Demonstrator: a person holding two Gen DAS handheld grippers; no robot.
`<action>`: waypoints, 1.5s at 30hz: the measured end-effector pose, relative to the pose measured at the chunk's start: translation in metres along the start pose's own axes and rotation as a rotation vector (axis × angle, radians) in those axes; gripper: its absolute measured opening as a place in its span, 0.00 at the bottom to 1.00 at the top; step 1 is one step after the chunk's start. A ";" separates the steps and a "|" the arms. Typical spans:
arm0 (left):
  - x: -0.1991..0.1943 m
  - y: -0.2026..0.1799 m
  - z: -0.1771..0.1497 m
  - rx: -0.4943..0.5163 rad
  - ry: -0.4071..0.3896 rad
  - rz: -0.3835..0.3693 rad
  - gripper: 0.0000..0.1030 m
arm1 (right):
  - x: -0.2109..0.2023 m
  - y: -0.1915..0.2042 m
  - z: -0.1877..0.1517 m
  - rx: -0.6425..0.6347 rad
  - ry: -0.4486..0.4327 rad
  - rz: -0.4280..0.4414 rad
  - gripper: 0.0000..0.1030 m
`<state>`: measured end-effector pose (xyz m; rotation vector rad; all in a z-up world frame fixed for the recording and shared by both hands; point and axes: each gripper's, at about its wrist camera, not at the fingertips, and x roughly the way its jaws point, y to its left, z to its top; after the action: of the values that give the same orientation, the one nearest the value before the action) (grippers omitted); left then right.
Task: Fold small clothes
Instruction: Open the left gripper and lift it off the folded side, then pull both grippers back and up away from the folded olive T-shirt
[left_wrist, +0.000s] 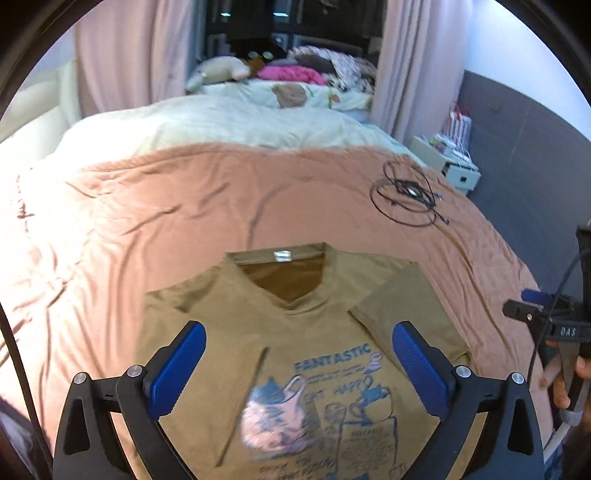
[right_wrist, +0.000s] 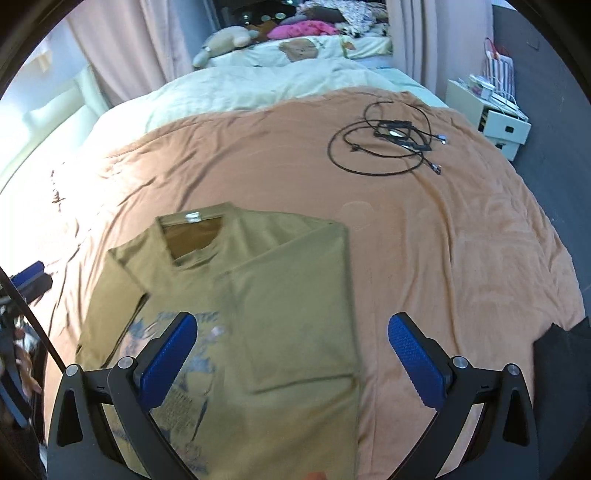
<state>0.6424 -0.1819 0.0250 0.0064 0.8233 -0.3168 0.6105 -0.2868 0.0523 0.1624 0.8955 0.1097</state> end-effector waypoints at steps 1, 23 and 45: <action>-0.008 0.004 -0.003 -0.007 -0.010 -0.002 0.99 | -0.007 0.002 -0.004 -0.002 -0.004 0.002 1.00; -0.154 0.080 -0.095 -0.065 -0.103 0.070 0.99 | -0.122 0.053 -0.126 -0.118 -0.161 -0.048 1.00; -0.276 0.070 -0.240 -0.087 -0.106 0.076 0.99 | -0.230 0.037 -0.259 -0.083 -0.136 0.031 1.00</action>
<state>0.3139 -0.0090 0.0518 -0.0600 0.7295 -0.2072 0.2637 -0.2634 0.0766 0.1049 0.7515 0.1620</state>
